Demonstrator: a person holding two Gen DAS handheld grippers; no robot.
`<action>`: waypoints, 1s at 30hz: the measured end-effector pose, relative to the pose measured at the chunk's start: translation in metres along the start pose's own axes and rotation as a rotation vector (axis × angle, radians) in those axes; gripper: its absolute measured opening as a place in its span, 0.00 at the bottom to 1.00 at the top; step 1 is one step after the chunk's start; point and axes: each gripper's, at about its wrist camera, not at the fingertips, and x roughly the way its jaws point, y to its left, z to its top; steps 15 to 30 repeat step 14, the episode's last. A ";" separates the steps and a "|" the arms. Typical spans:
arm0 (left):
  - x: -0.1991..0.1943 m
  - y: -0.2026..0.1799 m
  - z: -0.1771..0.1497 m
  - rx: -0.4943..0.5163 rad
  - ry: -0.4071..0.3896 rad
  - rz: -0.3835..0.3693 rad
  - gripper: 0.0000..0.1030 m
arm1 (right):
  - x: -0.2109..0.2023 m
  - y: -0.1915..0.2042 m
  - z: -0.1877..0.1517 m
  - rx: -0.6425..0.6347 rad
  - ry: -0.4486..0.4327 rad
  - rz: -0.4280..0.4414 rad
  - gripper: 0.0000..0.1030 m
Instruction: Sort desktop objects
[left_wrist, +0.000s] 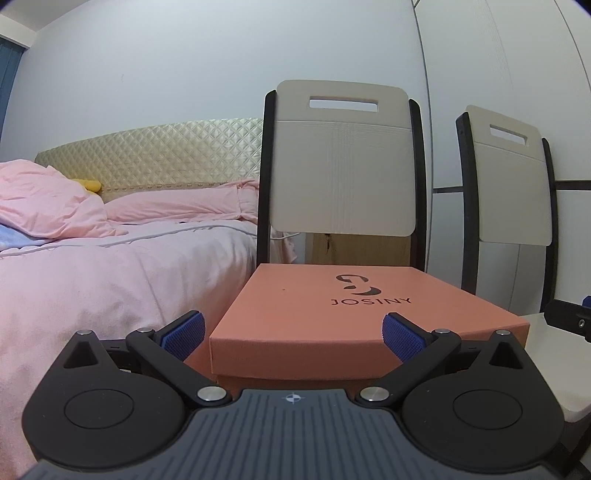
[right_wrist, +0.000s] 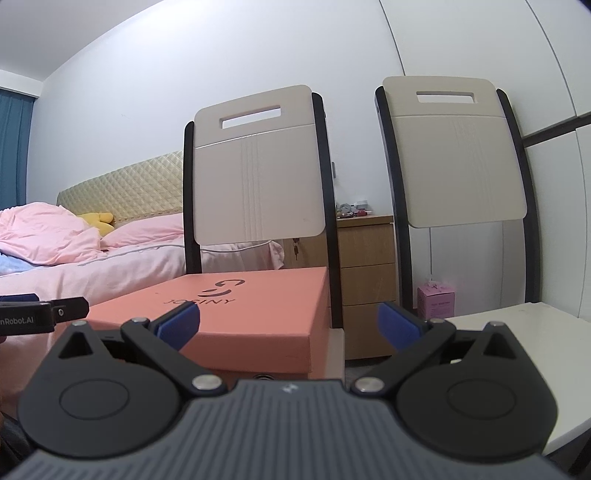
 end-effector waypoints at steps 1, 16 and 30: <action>0.000 0.000 0.000 0.001 -0.001 -0.001 1.00 | 0.000 0.000 0.000 -0.001 0.000 -0.001 1.00; 0.000 -0.001 -0.002 0.008 -0.004 0.007 1.00 | 0.002 -0.001 0.000 -0.008 0.006 -0.011 1.00; 0.000 -0.001 -0.002 0.008 -0.004 0.007 1.00 | 0.002 -0.001 0.000 -0.008 0.006 -0.011 1.00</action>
